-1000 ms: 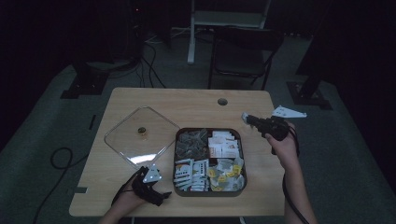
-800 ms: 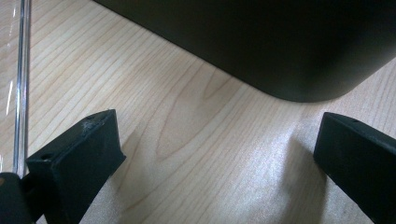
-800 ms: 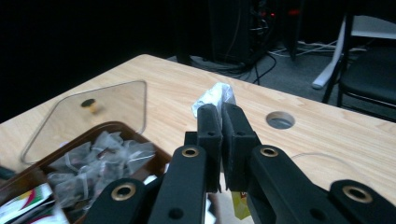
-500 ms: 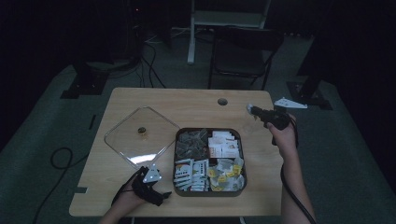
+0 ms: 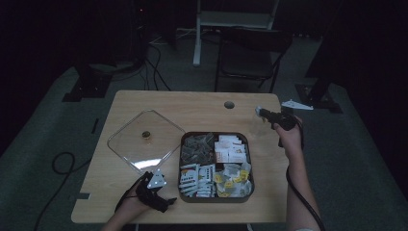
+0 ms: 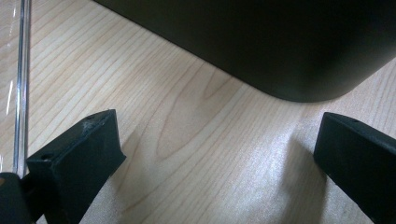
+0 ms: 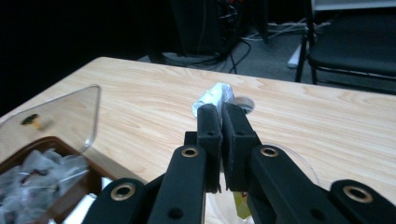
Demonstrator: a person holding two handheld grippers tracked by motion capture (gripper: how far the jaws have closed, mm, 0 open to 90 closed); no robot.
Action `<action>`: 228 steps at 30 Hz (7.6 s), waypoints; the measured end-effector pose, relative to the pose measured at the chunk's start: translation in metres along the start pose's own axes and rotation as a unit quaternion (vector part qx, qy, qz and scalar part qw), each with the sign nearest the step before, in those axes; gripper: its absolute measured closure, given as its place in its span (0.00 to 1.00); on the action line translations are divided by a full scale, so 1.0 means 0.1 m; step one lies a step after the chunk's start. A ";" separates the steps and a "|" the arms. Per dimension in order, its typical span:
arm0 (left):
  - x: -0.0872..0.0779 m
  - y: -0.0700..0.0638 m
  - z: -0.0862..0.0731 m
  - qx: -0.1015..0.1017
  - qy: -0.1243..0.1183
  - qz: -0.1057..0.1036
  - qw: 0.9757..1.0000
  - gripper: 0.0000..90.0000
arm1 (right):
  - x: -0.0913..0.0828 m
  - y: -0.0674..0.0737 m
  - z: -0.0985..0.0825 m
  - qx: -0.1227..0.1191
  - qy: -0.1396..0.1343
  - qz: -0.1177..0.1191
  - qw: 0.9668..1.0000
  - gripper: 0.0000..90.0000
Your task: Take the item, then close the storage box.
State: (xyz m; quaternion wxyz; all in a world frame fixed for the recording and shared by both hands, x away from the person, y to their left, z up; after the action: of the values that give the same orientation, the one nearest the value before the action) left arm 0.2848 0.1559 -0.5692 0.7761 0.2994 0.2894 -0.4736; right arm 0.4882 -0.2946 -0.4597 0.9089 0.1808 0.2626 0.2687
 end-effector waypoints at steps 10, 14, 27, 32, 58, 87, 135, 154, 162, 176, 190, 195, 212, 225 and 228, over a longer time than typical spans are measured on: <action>0.00 0.00 0.00 0.000 0.000 0.000 1.000 0.02 | 0.06 -0.14 -0.11 0.027 0.007 -0.008 1.000 0.94; 0.00 0.00 0.00 0.000 0.000 0.000 1.000 0.02 | 0.04 -0.17 -0.14 0.033 0.001 -0.010 0.999 0.82; 0.00 0.00 0.00 0.000 0.000 0.000 1.000 0.02 | -0.15 -0.17 -0.19 0.020 -0.039 -0.023 0.999 0.46; 0.00 0.00 0.00 0.000 0.000 0.000 1.000 0.02 | -0.20 -0.17 -0.22 0.013 -0.032 -0.024 0.999 0.44; 0.00 0.00 0.00 0.000 0.000 0.000 1.000 0.02 | -0.56 0.19 -0.56 -0.045 -0.039 0.044 0.997 0.22; 0.00 0.00 0.00 0.000 0.000 0.000 1.000 0.02 | -0.67 0.26 -1.30 -0.061 0.030 0.034 0.997 0.20; 0.00 0.00 0.00 -0.001 0.001 0.002 1.000 0.02 | -0.60 0.28 -1.84 -0.142 0.176 -0.054 0.973 0.14; 0.00 0.00 0.00 -0.002 0.001 0.002 1.000 0.02 | -0.59 0.28 -1.84 -0.138 0.174 -0.061 0.973 0.14; -0.03 0.03 0.00 -0.007 0.005 0.010 1.000 0.02 | -0.59 0.27 -1.84 -0.137 0.174 -0.060 0.973 0.13; -0.21 0.39 0.01 -0.058 -0.012 0.073 0.996 0.02 | -0.59 0.27 -1.84 -0.138 0.174 -0.060 0.973 0.14; -0.26 0.74 0.00 -0.103 -0.015 0.115 0.988 0.02 | -0.59 0.27 -1.84 -0.138 0.174 -0.060 0.973 0.14; -0.27 0.87 -0.01 -0.112 -0.023 0.128 0.985 0.03 | -0.59 0.27 -1.84 -0.138 0.174 -0.060 0.973 0.14; -0.23 1.32 -0.04 -0.156 -0.035 0.159 0.974 0.05 | -0.59 0.27 -1.84 -0.138 0.174 -0.060 0.973 0.14; -0.09 1.65 -0.10 -0.185 -0.022 0.180 0.966 0.05 | -0.59 0.27 -1.84 -0.138 0.174 -0.060 0.973 0.14; -0.04 1.72 -0.12 -0.194 -0.015 0.179 0.964 0.05 | -0.59 0.27 -1.84 -0.138 0.174 -0.060 0.973 0.14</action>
State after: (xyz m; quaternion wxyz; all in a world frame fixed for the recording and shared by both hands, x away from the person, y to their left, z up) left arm 0.4375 0.2311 -0.5409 0.8956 0.1832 0.3058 -0.2660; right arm 0.3293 -0.2729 -0.5711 0.8800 -0.0119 0.3876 0.2744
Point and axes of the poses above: each handheld gripper's, and its own axes: x roughly forward along the jaws, z roughly out of its top, y roughly to its left, the point moved 3 cm from there along x, roughly forward along the jaws, and after that the axes turned 15 degrees about x, right-handed, at the moved point
